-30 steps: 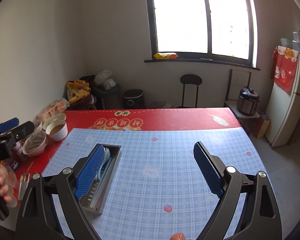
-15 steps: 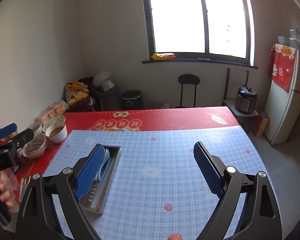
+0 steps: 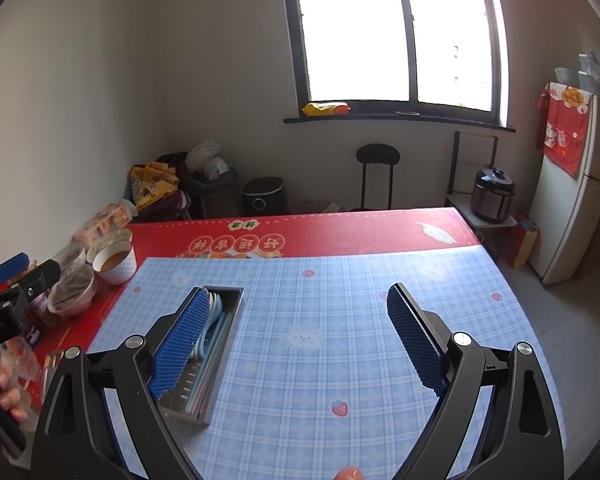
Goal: Organize utensils
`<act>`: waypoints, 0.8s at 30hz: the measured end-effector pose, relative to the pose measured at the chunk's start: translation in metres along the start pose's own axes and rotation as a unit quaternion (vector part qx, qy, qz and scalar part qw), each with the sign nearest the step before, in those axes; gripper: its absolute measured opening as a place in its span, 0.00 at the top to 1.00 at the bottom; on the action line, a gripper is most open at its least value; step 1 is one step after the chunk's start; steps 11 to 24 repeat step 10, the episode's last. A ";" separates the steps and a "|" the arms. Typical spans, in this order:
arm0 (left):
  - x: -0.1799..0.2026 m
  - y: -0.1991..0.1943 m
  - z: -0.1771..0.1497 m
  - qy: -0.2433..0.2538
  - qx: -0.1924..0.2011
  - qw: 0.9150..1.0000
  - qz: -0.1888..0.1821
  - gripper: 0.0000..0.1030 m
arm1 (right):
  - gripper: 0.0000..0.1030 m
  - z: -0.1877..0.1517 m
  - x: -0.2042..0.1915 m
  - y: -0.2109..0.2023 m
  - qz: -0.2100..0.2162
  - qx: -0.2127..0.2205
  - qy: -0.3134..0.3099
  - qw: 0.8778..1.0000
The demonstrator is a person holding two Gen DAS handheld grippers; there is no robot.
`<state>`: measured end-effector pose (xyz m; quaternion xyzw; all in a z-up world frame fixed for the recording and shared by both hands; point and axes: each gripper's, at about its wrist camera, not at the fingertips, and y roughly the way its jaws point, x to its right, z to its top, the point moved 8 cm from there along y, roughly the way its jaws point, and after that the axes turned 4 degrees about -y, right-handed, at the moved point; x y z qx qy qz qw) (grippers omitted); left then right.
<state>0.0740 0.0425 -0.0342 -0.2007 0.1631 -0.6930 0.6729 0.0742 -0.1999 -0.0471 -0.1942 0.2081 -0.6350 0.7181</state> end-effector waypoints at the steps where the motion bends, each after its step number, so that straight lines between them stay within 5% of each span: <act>1: -0.001 0.000 0.000 -0.001 0.000 1.000 0.002 0.06 | 0.15 0.000 0.000 0.000 -0.001 0.000 0.001 1.000; 24: 0.002 0.001 0.000 0.014 0.000 1.000 0.014 0.06 | 0.15 -0.002 0.001 0.001 -0.004 -0.002 0.006 1.000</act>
